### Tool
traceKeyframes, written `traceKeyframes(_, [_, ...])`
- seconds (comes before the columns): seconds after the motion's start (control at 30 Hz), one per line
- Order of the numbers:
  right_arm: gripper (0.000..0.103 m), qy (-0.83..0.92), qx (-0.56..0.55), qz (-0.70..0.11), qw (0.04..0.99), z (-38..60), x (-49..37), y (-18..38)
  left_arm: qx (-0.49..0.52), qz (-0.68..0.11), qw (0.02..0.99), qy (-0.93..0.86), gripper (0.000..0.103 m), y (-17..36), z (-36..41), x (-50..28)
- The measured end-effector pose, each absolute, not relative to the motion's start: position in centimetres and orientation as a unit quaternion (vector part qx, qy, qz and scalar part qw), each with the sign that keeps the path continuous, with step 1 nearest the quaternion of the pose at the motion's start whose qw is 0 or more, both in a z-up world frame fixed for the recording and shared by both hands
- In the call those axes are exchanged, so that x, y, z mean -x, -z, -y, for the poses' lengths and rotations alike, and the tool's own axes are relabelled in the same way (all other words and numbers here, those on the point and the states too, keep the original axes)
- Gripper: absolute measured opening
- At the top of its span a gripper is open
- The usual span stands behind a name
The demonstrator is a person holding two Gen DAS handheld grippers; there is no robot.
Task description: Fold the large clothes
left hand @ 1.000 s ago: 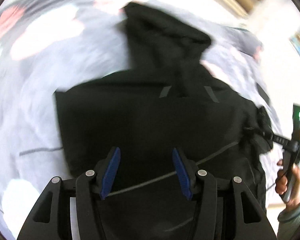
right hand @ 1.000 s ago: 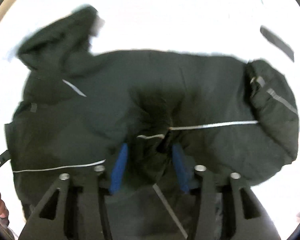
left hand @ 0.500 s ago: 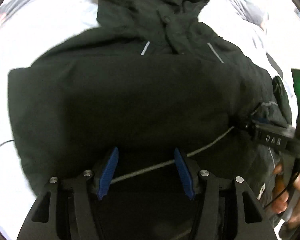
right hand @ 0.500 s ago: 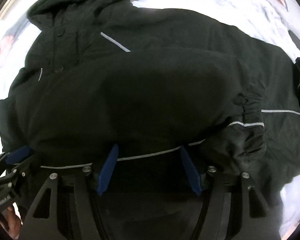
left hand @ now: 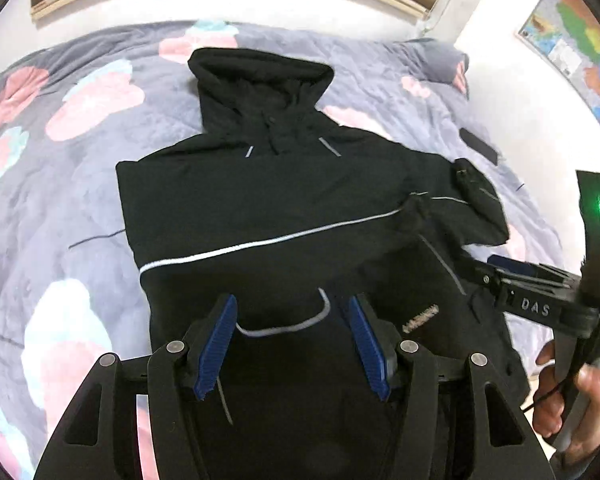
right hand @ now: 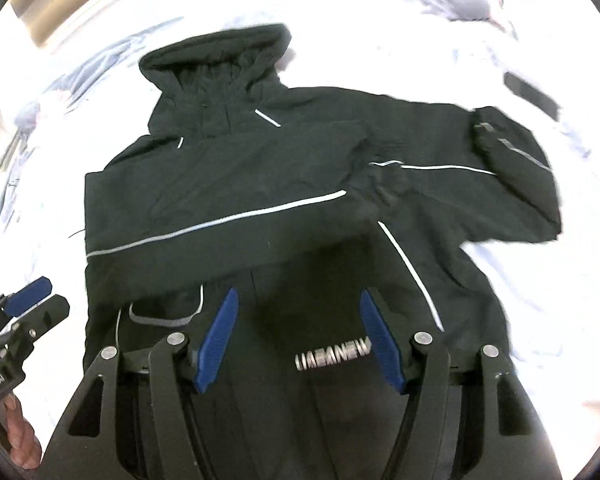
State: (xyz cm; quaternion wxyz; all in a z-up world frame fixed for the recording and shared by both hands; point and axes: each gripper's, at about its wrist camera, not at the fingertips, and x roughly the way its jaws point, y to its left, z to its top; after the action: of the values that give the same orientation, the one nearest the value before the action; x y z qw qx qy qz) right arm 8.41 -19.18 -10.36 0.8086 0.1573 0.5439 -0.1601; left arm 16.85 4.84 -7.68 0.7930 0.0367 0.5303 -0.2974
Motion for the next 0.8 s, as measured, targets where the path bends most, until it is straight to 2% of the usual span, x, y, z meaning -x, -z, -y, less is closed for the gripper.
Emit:
traceKeyframes(0.37, [0.068, 0.146, -0.128, -0.522, 0.831, 20.6, -2.2, 6.8, -0.011, -0.516, 0.814, 0.266, 0.060, 5.3, -2.3, -10.9])
traceKeyframes(0.6, [0.070, 0.131, -0.089, -0.532, 0.832, 25.6, -0.5, 6.1, 0.017, -0.529, 0.811, 0.249, 0.060, 5.3, 2.7, -8.6])
traceKeyframes(0.8, [0.071, 0.135, -0.100, -0.538, 0.826, 32.3, -0.1, 7.4, 0.017, -0.540, 0.808, 0.235, 0.060, 6.1, 7.1, -7.7])
